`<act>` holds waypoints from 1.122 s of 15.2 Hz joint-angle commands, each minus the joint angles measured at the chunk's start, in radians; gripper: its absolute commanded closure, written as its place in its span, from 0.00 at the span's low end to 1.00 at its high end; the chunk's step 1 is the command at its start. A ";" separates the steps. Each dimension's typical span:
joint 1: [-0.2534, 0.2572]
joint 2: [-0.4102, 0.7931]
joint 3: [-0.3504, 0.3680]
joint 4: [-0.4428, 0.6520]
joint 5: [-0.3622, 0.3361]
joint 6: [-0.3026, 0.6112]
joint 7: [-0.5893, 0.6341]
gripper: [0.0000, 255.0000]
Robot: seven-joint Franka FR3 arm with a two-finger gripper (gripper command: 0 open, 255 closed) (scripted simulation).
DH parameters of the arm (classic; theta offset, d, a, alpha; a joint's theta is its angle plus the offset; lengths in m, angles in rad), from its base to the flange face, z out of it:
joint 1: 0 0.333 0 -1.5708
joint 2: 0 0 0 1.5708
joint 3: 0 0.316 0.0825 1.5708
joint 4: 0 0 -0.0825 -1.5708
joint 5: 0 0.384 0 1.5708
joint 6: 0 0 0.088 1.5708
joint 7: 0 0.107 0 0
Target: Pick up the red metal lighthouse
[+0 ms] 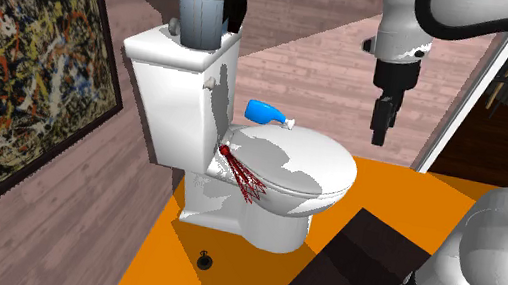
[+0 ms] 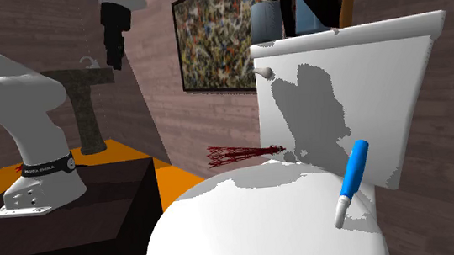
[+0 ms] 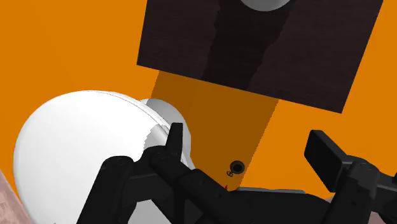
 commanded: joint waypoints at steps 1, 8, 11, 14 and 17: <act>0.000 0.000 0.000 0.000 0.000 0.000 0.000 0.00; -0.005 0.232 -0.001 0.009 0.044 0.223 0.056 0.00; -0.005 0.342 -0.003 0.035 0.062 0.309 0.074 0.00; -0.005 0.455 -0.004 0.072 0.080 0.386 0.089 0.00; -0.005 0.571 -0.006 0.122 0.099 0.454 0.101 0.00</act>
